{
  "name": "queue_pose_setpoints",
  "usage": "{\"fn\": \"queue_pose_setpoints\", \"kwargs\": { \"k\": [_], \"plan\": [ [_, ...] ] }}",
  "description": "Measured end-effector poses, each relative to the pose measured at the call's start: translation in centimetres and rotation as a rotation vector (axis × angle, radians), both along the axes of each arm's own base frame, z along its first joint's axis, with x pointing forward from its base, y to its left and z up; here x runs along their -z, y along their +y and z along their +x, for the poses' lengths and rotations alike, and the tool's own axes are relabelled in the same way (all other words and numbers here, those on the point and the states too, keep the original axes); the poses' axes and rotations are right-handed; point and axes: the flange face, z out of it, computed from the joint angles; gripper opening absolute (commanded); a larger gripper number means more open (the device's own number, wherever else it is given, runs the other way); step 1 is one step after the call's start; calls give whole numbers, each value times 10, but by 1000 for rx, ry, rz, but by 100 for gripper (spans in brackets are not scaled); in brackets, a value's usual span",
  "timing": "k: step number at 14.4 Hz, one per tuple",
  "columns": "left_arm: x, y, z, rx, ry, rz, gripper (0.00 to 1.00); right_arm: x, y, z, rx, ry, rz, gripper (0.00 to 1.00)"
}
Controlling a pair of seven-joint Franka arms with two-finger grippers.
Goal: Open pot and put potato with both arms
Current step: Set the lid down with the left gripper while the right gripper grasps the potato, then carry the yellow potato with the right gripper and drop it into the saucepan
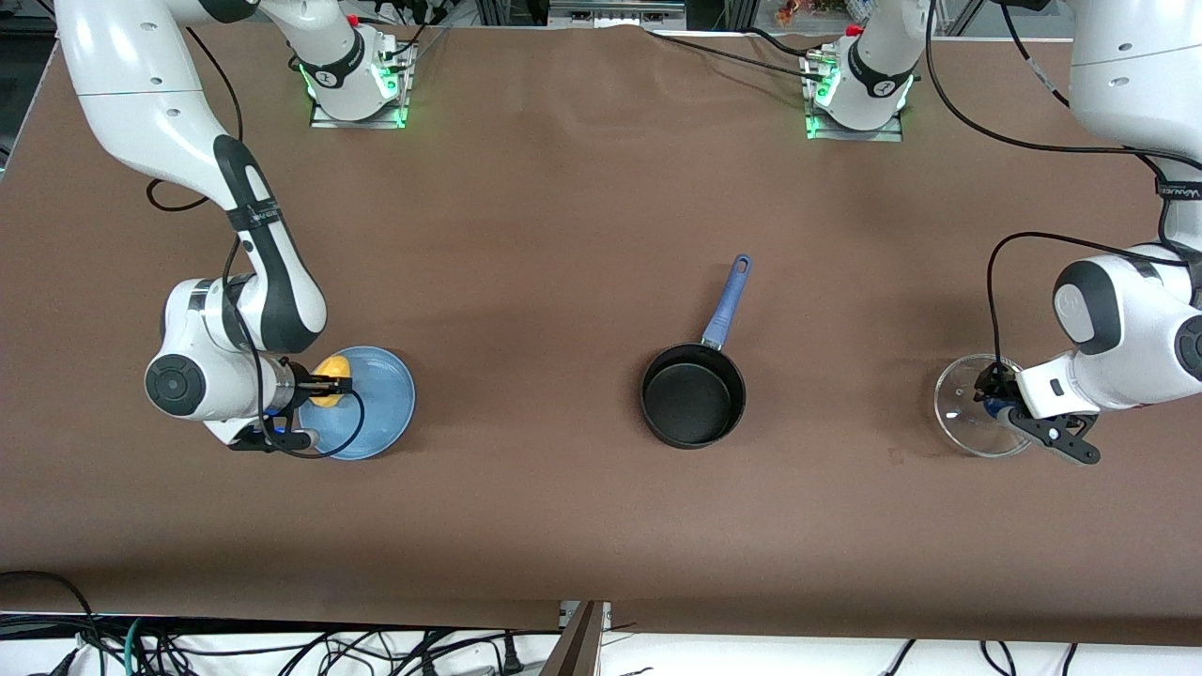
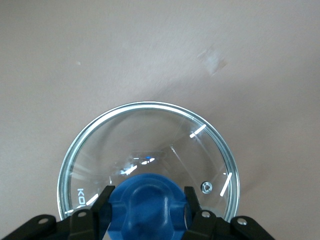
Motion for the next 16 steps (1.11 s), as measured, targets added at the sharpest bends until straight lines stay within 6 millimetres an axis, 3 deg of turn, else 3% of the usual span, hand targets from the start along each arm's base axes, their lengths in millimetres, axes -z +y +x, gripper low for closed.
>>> {"fn": "queue_pose_setpoints", "kwargs": {
  "k": [4,7,9,10,12,16],
  "plan": [
    [24,30,-6,46,-13,-4,50,-11,9,2,82,18,27,31],
    [41,41,-11,33,2,-19,57,-45,49,7,211,84,104,31],
    [49,43,-13,29,13,-21,61,-66,94,8,320,116,168,31],
    [49,43,-13,28,12,-21,70,-74,122,5,389,136,197,32],
    [49,43,-13,27,12,-21,100,-85,183,-5,544,179,227,32],
    [45,46,-12,21,5,-20,100,-102,306,-28,879,199,382,33]
  ]
}}
